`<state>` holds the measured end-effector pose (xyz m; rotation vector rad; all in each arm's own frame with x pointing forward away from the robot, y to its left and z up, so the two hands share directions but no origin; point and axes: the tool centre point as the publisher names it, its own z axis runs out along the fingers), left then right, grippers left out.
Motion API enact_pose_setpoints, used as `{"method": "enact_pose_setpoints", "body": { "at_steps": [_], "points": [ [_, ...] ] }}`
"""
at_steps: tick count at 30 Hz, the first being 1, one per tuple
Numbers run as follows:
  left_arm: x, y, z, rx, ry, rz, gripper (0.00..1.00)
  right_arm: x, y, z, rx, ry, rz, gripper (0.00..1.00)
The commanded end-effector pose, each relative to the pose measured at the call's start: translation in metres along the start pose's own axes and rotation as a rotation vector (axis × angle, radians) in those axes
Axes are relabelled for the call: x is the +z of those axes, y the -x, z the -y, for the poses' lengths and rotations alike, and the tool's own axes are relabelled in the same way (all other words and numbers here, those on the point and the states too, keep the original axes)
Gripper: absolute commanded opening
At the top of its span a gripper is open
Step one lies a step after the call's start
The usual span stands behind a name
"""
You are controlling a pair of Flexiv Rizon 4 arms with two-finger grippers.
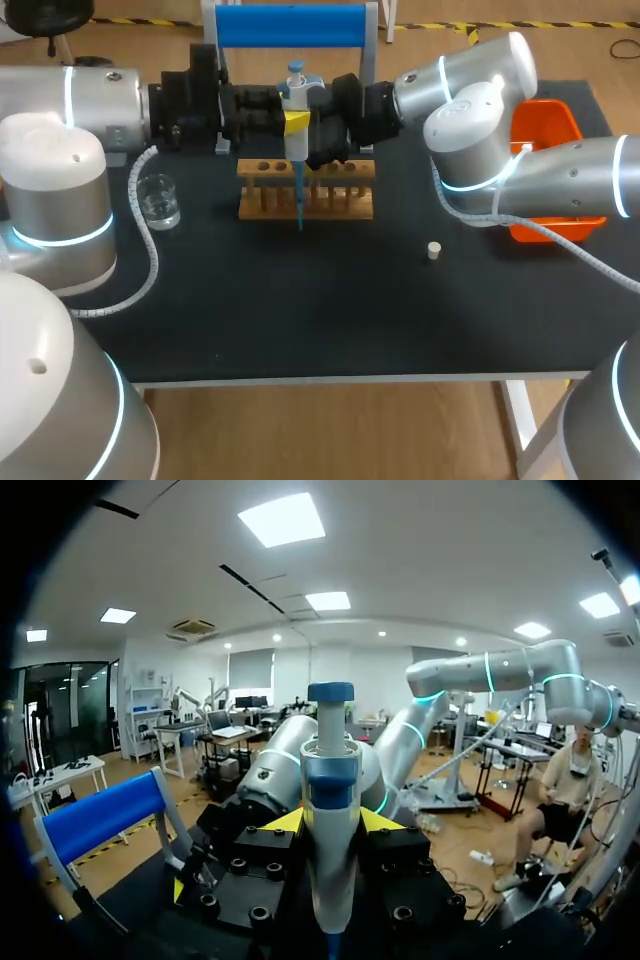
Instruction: Invert the test tube, pick up the pipette, mount the tip to pipette, aspirate from beaker and dispense into the tube, eject the tip, return the pipette, and cap with the stopper.
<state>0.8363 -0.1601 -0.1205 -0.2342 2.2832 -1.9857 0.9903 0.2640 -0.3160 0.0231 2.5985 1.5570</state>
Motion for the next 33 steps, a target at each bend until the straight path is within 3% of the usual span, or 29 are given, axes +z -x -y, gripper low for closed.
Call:
{"method": "enact_pose_setpoints", "body": {
  "at_steps": [1,8,17,26,33],
  "points": [
    [0.000,-0.001,0.000,0.000,-0.002,0.004,0.00,0.000,0.001,0.000,0.000,-0.004,-0.004,1.00],
    [0.000,-0.001,0.000,0.000,-0.002,0.004,0.00,-0.003,0.001,0.000,0.000,-0.003,-0.003,1.00],
    [0.000,-0.001,0.000,0.000,-0.002,0.004,0.00,-0.063,-0.005,0.006,-0.004,0.024,0.053,1.00],
    [0.000,-0.001,0.000,0.000,-0.002,0.004,0.00,-0.121,-0.043,0.001,-0.018,0.127,0.047,1.00],
    [0.000,-0.001,0.000,0.000,-0.002,0.004,0.00,-0.147,-0.073,-0.015,-0.016,0.239,0.007,1.00]
  ]
}}
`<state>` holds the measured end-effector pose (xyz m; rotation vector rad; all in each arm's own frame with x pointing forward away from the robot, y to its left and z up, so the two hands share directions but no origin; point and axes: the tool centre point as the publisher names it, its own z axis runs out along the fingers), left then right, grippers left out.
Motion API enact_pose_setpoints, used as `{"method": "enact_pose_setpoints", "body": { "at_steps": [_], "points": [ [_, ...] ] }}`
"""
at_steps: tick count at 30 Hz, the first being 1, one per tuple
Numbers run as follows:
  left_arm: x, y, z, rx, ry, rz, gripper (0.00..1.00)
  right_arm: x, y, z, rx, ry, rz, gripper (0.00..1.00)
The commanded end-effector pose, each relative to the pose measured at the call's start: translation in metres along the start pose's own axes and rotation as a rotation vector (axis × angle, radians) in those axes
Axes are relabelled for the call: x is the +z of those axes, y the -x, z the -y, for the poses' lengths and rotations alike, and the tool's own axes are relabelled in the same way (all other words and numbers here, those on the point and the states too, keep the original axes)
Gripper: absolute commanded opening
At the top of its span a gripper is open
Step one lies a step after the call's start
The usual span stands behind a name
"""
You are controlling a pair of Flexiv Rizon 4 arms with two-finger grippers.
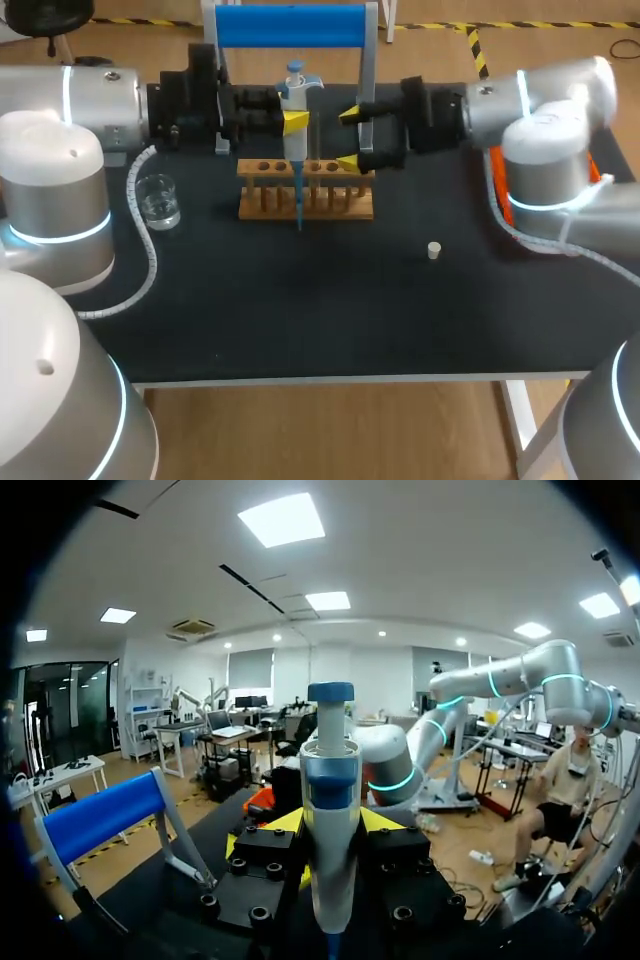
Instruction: Invert the test tube, pick up the pipette, mount the tip to pipette, aspirate from beaker and dispense into the tube, eject the tip, return the pipette, and cap with the stopper.
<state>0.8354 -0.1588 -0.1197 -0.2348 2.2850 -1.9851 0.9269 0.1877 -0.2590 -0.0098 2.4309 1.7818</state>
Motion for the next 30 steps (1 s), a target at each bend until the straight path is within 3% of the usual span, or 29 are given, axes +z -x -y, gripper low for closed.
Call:
{"method": "enact_pose_setpoints", "body": {
  "at_steps": [1,10,21,30],
  "points": [
    [0.001,-0.001,0.000,0.001,-0.003,0.005,0.00,-0.048,-0.024,-0.010,0.004,0.068,-0.008,1.00],
    [0.001,-0.001,0.000,0.001,-0.003,0.005,0.00,-0.048,-0.056,-0.035,0.036,0.152,-0.069,1.00],
    [0.001,-0.001,0.000,0.001,-0.003,0.005,0.00,-0.032,-0.078,-0.057,0.105,0.197,-0.090,1.00],
    [0.001,-0.001,0.000,0.001,-0.003,0.005,0.00,-0.011,-0.091,-0.078,0.083,0.259,-0.088,1.00]
  ]
}}
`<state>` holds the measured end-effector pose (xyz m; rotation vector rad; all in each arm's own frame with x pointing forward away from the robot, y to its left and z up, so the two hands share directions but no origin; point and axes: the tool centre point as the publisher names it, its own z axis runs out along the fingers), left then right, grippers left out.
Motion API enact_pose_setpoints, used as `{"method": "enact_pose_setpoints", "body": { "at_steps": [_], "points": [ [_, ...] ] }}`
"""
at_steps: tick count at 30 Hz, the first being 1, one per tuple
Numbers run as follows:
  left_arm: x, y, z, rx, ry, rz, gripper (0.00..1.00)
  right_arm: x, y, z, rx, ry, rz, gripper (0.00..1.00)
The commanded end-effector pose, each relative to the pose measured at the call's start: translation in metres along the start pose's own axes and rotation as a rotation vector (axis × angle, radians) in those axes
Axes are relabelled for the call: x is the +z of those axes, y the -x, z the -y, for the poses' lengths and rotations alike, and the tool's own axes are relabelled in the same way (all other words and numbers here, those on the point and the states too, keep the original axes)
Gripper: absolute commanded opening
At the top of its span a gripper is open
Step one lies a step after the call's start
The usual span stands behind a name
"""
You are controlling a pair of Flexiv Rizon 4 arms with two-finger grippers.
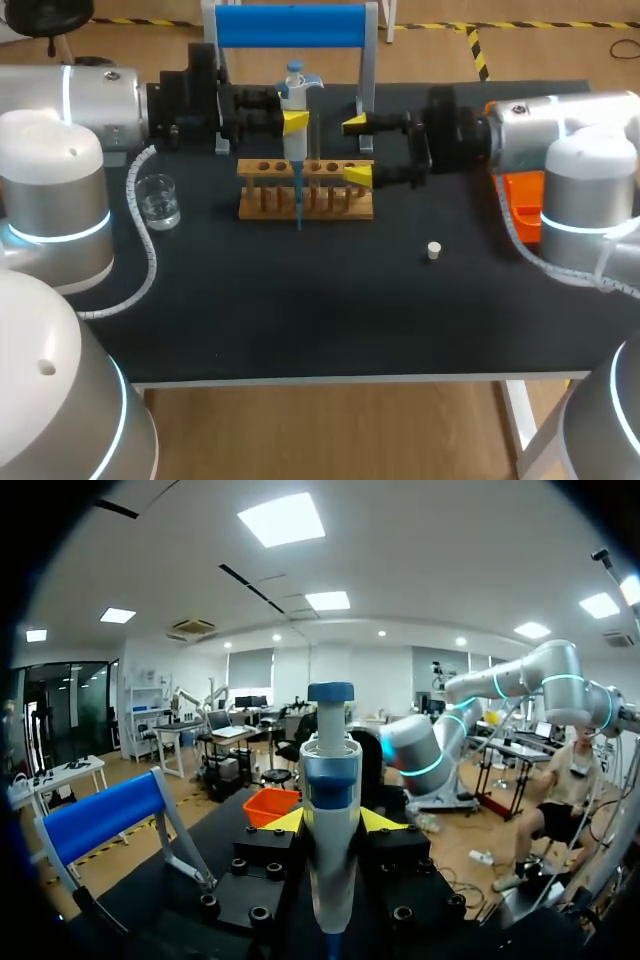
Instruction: Invert the test tube, pick up the pipette, mount the tip to pipette, aspirate from beaker and dispense into the tube, eject the tip, return the pipette, and cap with the stopper.
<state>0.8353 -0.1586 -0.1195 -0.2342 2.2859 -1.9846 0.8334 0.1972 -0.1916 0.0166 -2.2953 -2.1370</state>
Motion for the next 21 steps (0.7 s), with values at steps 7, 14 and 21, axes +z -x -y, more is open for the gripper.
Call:
{"method": "enact_pose_setpoints", "body": {
  "at_steps": [7,14,21],
  "points": [
    [0.001,-0.001,0.000,0.001,-0.004,0.005,0.00,0.023,-0.008,-0.008,-0.017,0.054,0.014,1.00],
    [0.001,-0.001,0.000,0.001,-0.004,0.005,0.00,0.033,-0.009,-0.015,-0.009,0.071,0.003,1.00],
    [0.001,-0.001,0.000,0.001,-0.004,0.005,0.00,0.042,-0.001,-0.017,0.016,0.072,-0.005,1.00]
  ]
}}
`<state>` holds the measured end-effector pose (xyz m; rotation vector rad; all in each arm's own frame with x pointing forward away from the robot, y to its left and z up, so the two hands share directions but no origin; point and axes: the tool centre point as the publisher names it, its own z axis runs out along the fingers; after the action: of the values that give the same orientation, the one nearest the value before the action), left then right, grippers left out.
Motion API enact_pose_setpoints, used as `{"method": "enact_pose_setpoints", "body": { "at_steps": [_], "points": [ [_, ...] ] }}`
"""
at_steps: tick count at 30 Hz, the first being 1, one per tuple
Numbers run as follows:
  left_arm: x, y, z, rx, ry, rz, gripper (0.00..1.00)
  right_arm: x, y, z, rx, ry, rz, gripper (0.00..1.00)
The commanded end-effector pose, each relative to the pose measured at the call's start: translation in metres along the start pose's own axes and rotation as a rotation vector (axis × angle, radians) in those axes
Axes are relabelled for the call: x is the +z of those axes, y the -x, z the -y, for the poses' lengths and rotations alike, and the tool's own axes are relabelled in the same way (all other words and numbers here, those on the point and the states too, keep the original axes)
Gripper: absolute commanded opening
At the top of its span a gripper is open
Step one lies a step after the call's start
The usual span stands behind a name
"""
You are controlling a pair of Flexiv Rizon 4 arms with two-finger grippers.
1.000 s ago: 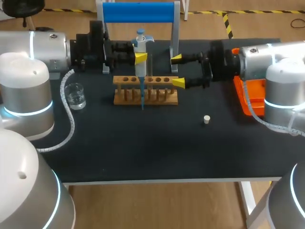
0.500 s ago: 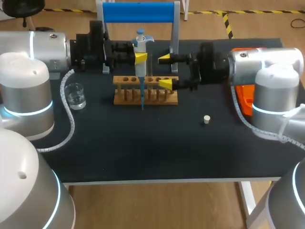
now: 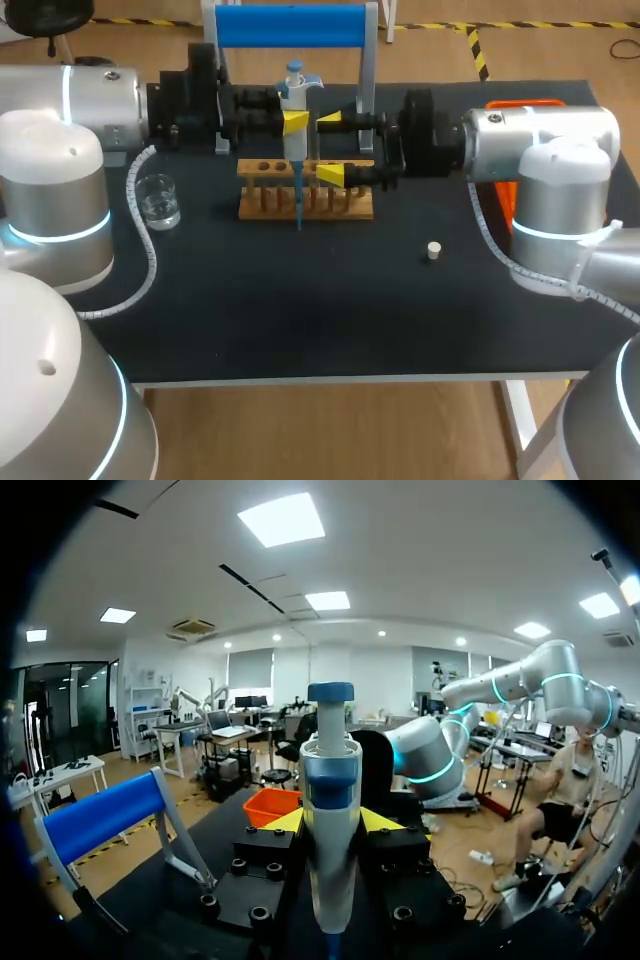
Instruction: Invert the test tube, pick up the pipette, mount the tip to pipette, aspirate from beaker and dispense into the tube, eject the tip, return the pipette, and cap with the stopper.
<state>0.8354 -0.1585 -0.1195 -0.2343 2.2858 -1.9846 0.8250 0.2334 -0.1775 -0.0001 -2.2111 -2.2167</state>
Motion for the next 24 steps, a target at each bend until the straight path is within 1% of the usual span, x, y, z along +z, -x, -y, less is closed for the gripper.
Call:
{"method": "enact_pose_setpoints", "body": {
  "at_steps": [1,5,10,18,21,24],
  "points": [
    [0.001,-0.001,0.000,0.001,-0.004,0.005,0.00,0.009,0.008,-0.001,0.007,-0.002,-0.011,1.00],
    [0.001,-0.001,0.000,0.001,-0.004,0.005,0.00,0.015,0.011,-0.003,0.013,0.000,-0.025,0.99],
    [0.001,-0.001,0.000,0.001,-0.004,0.005,0.00,0.023,0.014,-0.005,0.015,0.001,-0.039,0.93],
    [0.001,-0.001,0.000,0.001,-0.004,0.005,0.00,0.032,0.016,-0.008,0.014,-0.003,-0.055,0.86],
    [0.001,-0.001,0.000,0.001,-0.004,0.005,0.00,0.035,0.017,-0.008,0.013,0.000,-0.059,0.76],
    [0.001,-0.001,0.000,0.001,-0.004,0.005,0.00,0.038,0.017,-0.008,0.013,0.001,-0.064,0.71]
  ]
}}
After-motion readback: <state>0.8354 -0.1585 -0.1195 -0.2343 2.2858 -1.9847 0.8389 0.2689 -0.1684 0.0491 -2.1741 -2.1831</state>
